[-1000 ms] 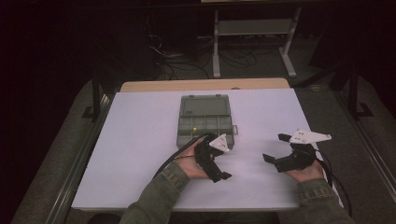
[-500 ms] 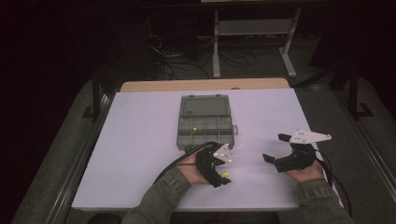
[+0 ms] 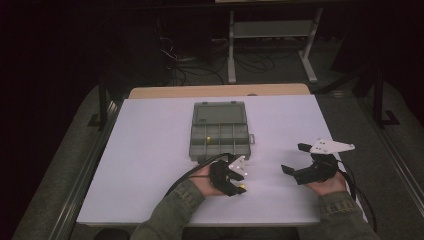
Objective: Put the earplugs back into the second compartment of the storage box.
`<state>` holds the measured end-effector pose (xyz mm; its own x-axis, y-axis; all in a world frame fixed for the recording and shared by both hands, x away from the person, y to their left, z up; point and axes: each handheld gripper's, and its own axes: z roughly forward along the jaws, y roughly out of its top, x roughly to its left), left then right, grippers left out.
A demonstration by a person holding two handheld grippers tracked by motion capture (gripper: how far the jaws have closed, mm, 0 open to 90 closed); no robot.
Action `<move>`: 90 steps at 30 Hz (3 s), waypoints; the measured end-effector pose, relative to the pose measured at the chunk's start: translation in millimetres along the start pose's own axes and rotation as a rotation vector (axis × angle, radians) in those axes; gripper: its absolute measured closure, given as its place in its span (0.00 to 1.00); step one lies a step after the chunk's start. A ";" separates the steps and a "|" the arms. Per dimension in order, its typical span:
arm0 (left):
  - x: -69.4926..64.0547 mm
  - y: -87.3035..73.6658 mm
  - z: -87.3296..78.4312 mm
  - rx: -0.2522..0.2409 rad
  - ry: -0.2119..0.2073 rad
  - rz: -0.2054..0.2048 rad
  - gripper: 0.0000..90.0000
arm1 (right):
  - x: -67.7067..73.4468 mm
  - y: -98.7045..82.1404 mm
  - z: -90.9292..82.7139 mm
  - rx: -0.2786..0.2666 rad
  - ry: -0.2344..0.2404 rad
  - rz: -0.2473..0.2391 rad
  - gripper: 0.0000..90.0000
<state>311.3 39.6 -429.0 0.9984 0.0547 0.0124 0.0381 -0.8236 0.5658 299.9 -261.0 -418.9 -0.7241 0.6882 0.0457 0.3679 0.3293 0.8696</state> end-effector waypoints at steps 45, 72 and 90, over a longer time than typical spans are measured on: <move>34.0 11.1 -65.9 -0.130 -0.001 -0.059 0.91 | -0.1 -0.1 -0.6 -0.004 0.000 0.005 0.00; 97.8 6.0 -104.2 -0.196 0.101 -0.171 0.92 | -0.5 -0.3 -0.7 -0.005 0.001 0.007 0.00; 136.7 -24.1 -88.0 -0.142 0.187 -0.322 0.92 | -1.0 -1.0 -0.9 -0.005 0.001 0.006 0.00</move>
<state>443.2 116.6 -368.4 0.9112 0.4099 -0.0418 0.3286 -0.6618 0.6738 299.8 -262.6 -419.3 -0.7225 0.6894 0.0516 0.3696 0.3221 0.8716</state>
